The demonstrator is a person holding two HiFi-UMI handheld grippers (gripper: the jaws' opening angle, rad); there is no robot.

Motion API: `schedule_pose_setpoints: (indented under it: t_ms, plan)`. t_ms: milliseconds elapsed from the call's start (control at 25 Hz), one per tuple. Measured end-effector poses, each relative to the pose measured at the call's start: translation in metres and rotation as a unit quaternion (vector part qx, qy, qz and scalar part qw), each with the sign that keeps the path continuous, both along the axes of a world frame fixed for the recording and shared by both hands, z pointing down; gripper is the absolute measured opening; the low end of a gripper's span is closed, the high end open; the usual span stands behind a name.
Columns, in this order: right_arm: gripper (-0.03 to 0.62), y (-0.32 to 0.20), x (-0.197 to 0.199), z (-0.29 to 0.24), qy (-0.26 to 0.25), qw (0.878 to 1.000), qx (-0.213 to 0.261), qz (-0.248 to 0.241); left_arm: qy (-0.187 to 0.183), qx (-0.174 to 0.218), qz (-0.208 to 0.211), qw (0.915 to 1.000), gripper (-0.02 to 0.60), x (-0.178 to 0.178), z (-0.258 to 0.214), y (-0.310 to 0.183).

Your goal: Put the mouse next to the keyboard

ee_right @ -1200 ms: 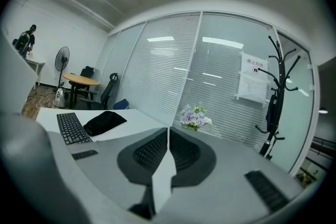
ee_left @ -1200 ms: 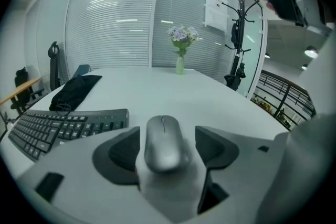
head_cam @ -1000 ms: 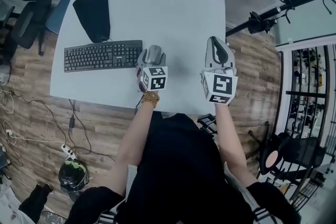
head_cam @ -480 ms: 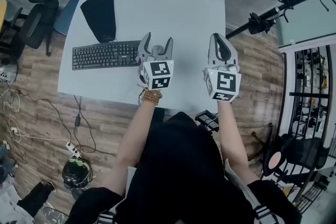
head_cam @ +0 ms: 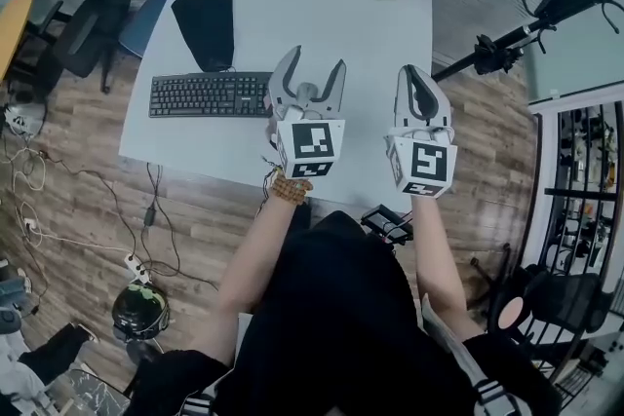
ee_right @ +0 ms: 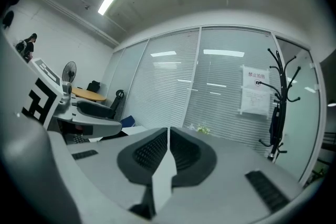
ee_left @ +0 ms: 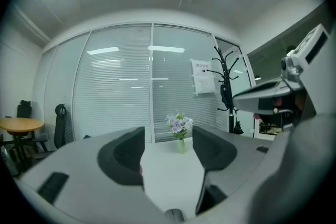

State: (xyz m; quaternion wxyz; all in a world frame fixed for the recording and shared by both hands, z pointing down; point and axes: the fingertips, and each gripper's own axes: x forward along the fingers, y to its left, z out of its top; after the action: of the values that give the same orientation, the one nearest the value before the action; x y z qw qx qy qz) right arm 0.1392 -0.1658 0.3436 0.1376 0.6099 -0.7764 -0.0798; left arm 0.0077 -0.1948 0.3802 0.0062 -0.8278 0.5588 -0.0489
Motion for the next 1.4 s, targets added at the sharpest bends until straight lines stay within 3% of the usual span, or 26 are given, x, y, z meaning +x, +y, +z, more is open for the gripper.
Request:
schedule_pose_setpoints:
  t_ms: [1000, 1240, 1400]
  plan:
    - [0.002, 0.05, -0.036, -0.062, -0.003, 0.997, 0.064, -0.045, 0.02, 0.091, 0.005, 0.9957, 0.247, -0.005, -0.086, 0.07]
    - [0.002, 0.054, -0.036, -0.073, -0.014, 0.996, 0.076, -0.043, 0.014, 0.117, 0.003, 0.9931, 0.218, -0.008, -0.103, 0.073]
    - [0.002, 0.055, -0.035, -0.073, -0.013, 0.996, 0.077, -0.04, 0.014, 0.132, 0.006, 0.9912, 0.151, -0.009, -0.11, 0.075]
